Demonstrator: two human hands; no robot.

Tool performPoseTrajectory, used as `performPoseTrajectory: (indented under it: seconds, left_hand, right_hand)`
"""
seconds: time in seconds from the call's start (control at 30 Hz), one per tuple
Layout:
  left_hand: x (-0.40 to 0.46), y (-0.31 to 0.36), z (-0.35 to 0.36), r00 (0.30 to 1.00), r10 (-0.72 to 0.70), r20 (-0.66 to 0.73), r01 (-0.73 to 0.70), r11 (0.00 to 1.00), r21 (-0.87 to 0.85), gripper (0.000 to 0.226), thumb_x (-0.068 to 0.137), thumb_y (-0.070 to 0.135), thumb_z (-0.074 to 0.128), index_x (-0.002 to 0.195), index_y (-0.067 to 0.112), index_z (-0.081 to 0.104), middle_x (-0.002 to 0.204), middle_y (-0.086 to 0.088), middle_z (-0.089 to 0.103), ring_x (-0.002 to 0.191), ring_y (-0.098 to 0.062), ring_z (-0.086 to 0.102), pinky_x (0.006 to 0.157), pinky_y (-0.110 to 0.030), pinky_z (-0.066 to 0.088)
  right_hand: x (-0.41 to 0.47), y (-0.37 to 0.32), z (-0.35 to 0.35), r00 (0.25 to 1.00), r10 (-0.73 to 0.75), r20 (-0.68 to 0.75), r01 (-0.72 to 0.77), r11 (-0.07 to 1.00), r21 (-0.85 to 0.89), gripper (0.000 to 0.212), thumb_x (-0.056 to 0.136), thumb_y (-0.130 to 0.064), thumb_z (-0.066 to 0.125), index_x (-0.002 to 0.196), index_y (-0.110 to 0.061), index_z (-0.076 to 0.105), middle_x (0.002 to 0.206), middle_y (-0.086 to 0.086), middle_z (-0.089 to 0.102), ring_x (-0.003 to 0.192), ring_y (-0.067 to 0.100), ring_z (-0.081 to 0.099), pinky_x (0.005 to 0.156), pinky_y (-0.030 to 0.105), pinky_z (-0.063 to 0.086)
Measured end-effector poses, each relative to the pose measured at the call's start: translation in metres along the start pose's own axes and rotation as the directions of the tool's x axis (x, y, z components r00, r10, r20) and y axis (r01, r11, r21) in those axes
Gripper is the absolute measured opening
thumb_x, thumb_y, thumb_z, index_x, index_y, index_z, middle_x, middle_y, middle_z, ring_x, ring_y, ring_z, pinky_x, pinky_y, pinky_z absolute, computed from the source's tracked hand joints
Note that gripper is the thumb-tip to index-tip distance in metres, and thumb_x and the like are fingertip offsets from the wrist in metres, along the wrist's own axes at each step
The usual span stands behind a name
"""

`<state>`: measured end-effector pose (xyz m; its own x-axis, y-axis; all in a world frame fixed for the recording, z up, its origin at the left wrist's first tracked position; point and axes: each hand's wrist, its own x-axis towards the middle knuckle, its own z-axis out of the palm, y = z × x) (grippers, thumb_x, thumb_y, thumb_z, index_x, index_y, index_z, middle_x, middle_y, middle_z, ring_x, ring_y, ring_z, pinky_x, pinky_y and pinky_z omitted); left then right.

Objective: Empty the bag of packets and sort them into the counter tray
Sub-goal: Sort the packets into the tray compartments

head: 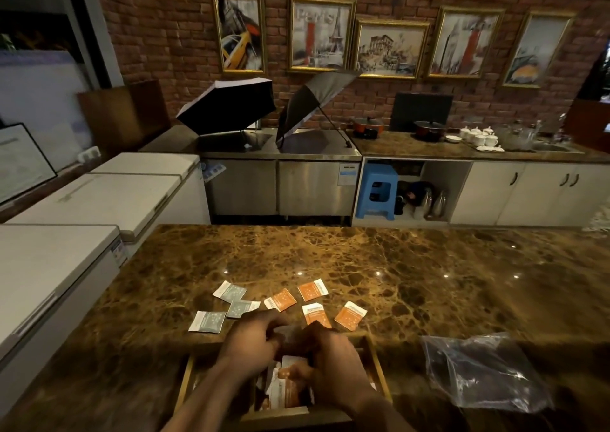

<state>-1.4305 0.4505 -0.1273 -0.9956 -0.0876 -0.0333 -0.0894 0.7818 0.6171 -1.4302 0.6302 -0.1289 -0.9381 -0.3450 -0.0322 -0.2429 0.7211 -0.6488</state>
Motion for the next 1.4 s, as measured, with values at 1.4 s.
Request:
performPoseTrajectory:
  seconds: [1.4]
  left_hand:
    - [-0.018, 0.071, 0.035, 0.967, 0.254, -0.016, -0.252, 0.946, -0.202, 0.025, 0.083, 0.012, 0.074, 0.079, 0.036, 0.065, 0.084, 0.018, 0.07, 0.085, 0.001, 0.065, 0.072, -0.023, 0.054]
  right_hand:
    - [-0.025, 0.051, -0.082, 0.985, 0.167, -0.052, -0.148, 0.955, 0.258, 0.021, 0.091, -0.007, 0.068, 0.092, -0.028, 0.07, 0.096, -0.006, 0.071, 0.089, 0.005, 0.071, 0.078, 0.025, 0.062]
